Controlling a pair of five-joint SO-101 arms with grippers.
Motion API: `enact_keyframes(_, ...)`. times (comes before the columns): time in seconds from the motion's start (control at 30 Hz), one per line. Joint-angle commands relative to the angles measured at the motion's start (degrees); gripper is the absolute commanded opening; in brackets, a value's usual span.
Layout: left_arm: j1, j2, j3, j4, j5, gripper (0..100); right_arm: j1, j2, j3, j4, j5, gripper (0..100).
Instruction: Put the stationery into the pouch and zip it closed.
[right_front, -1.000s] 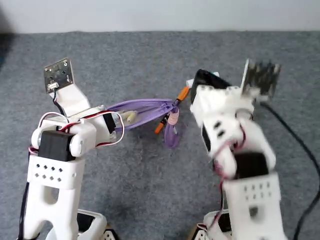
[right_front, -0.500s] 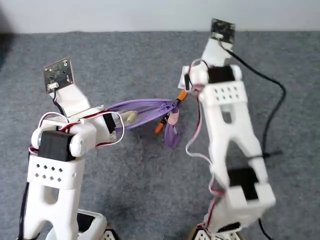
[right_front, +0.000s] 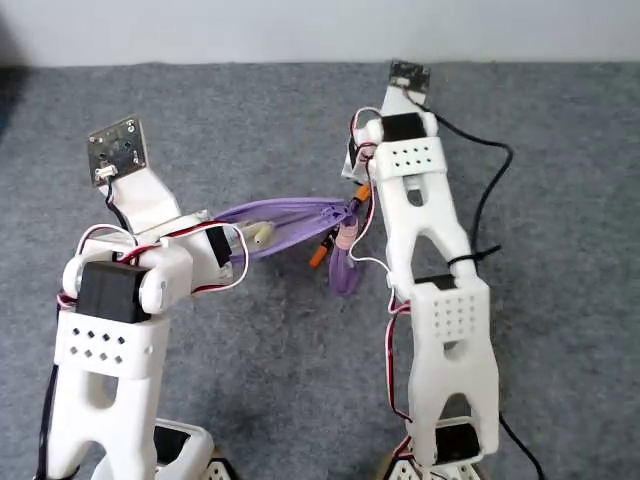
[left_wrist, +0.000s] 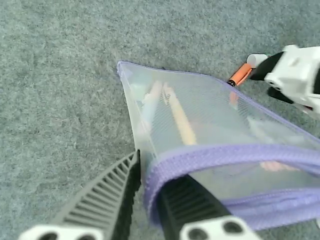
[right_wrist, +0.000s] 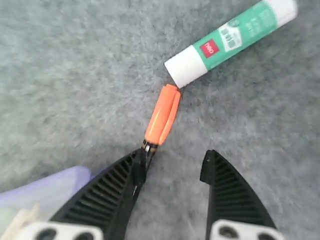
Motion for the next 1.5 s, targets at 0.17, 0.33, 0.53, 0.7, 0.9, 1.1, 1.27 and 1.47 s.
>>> enact_keyframes(0.17, 0.0, 0.0, -1.6, -1.1, 0.6, 1, -3.4, 10.7, -17.1, 0.0, -0.5, 19.7)
enact_keyframes(0.33, 0.0, 0.0, -1.6, -0.9, 0.6, 1, -2.5, 17.1, -20.9, 0.7, -0.5, 19.5)
enact_keyframes(0.53, 0.0, 0.0, -1.6, -0.9, 0.6, 1, -0.5, 20.4, -21.5, 4.9, -0.5, 17.4)
enact_keyframes(0.7, 0.0, 0.0, -1.6, -0.9, 0.6, 1, 1.5, 20.1, -21.6, 8.2, -0.5, 0.6)
enact_keyframes(0.9, 0.0, 0.0, -1.6, -1.0, 0.6, 1, 1.9, 18.5, -27.3, 15.5, 2.0, 1.0)
enact_keyframes(1.1, 0.0, 0.0, -1.6, -0.9, 0.6, 1, 2.4, 18.2, -38.5, 21.6, 6.1, 0.7)
enact_keyframes(1.27, 0.0, 0.0, -1.6, -0.9, 0.6, 1, 3.0, 13.8, -39.4, 21.7, 9.8, 0.6)
enact_keyframes(1.47, 0.0, 0.0, -1.6, -1.0, 0.6, 1, 2.4, 2.2, -31.5, 21.8, 10.8, 0.6)
